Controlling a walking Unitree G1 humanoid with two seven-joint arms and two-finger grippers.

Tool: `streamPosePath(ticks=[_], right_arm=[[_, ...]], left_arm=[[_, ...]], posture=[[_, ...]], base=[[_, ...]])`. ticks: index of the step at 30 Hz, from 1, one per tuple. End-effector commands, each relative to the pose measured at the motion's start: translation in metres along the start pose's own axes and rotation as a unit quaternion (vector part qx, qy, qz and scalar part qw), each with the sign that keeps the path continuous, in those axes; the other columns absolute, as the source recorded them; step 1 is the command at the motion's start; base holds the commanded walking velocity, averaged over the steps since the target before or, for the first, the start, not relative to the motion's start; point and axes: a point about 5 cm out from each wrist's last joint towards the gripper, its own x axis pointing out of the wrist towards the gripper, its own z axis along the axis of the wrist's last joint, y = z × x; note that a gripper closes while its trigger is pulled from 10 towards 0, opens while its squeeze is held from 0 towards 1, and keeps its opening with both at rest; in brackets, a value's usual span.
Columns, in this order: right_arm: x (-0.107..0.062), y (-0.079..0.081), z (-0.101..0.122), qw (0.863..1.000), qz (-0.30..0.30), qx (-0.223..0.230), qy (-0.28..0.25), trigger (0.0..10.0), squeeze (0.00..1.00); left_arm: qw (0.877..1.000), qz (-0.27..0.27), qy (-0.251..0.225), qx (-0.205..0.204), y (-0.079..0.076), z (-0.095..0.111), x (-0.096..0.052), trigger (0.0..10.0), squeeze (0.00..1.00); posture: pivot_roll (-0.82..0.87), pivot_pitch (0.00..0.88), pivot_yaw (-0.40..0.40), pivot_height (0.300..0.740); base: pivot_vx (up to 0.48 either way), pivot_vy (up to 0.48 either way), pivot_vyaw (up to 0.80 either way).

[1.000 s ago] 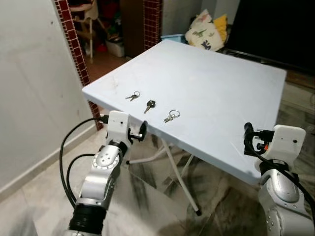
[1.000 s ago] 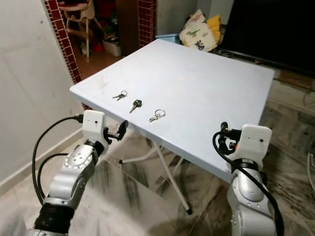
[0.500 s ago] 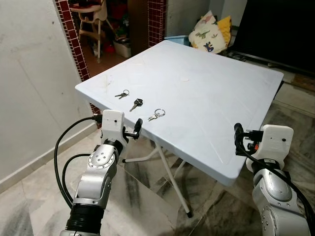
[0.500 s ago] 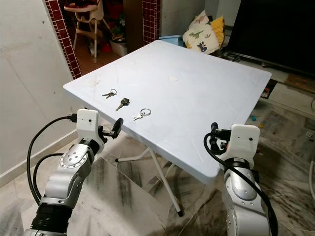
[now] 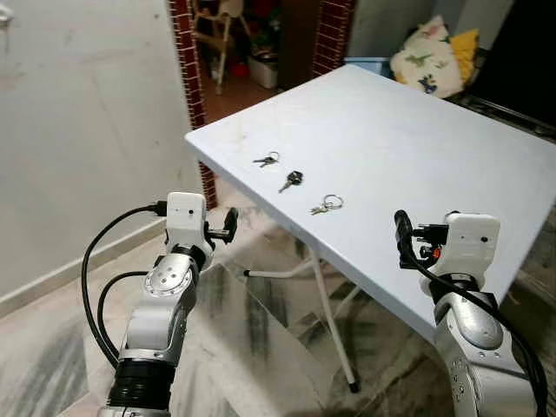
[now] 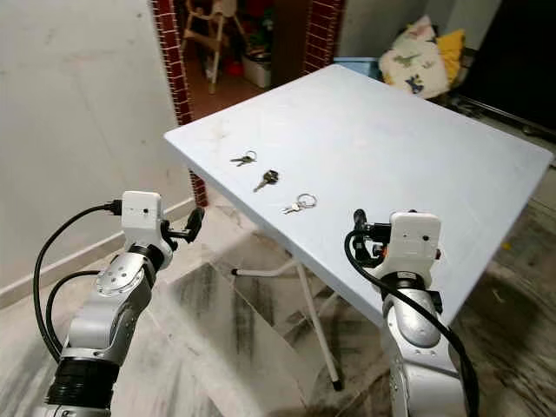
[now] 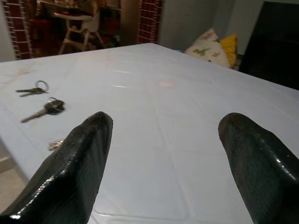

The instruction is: Hang keys on a hook

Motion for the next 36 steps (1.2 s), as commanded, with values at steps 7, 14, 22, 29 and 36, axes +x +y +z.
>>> streamPosePath(ticks=[7, 14, 22, 29, 36], right_arm=[[-0.0013, -0.0013, 0.0015, 1.000, -0.007, 0.004, -0.004, 10.0, 0.00], [-0.0010, 0.0020, 0.0013, 1.000, 0.001, 0.005, -0.005, 10.0, 0.00], [-0.0007, 0.0036, 0.0011, 1.000, 0.007, 0.005, -0.006, 10.0, 0.00], [-0.0018, 0.0042, -0.0005, 1.000, 0.009, 0.005, -0.003, 10.0, 0.00], [-0.0024, 0.0051, -0.0011, 1.000, 0.007, 0.006, -0.002, 10.0, 0.00]], left_arm=[[1.000, -0.012, 0.004, -0.005, -0.0049, -0.0005, -0.0019, 10.0, 0.00], [1.000, -0.017, -0.004, -0.007, -0.0042, 0.0029, -0.0020, 10.0, 0.00], [1.000, -0.027, -0.009, -0.005, -0.0055, 0.0040, -0.0023, 10.0, 0.00], [1.000, -0.028, -0.006, -0.008, -0.0055, 0.0030, -0.0026, 10.0, 0.00], [1.000, -0.029, -0.002, -0.008, -0.0051, 0.0021, -0.0027, 10.0, 0.00]], posture=[[-0.01, 0.000, -0.031, 0.740], [-0.01, 0.000, -0.032, 0.740], [-0.01, 0.000, -0.031, 0.740], [-0.01, 0.000, -0.031, 0.740], [-0.01, 0.000, -0.026, 0.740]], base=[[0.000, 0.000, 0.00], [0.000, 0.000, 0.00], [0.212, 0.000, 0.00], [0.397, 0.000, 0.00], [0.390, 0.000, 0.00]])
